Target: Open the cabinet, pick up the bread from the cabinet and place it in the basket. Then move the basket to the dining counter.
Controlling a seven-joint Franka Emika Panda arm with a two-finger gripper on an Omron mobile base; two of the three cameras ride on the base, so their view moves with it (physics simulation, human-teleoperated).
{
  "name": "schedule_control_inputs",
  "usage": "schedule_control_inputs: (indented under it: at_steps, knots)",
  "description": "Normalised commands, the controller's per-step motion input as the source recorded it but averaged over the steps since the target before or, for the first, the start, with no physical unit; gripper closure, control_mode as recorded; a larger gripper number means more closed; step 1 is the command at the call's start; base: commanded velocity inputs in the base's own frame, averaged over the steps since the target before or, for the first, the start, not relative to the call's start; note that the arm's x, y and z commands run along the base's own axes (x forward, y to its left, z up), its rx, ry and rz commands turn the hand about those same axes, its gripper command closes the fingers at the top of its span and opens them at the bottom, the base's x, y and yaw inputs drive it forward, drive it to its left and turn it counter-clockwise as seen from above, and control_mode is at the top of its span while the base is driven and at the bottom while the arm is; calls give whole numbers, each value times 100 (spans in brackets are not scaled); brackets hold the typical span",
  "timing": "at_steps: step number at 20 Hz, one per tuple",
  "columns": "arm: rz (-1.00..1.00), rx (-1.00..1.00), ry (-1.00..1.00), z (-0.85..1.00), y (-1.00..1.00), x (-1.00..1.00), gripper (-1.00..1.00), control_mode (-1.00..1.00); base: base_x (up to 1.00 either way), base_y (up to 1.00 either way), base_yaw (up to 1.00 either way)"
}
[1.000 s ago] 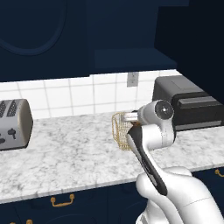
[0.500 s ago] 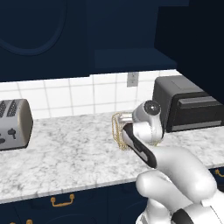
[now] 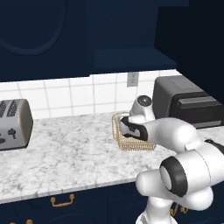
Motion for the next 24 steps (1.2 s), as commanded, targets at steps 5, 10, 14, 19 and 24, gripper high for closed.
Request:
schedule_control_inputs:
  at_steps: [5,10,14,19,24]
  knots:
    - [0,0,5,-44,-16,12,100,-100,0,0,0]
    - [0,0,9,-16,0,3,100,-100,0,0,0]
    - [0,0,9,-20,-2,11,100,-100,0,0,0]
    - [0,0,4,-9,0,46,100,-100,0,0,0]
    - [0,0,0,-16,0,42,100,-100,0,0,0]
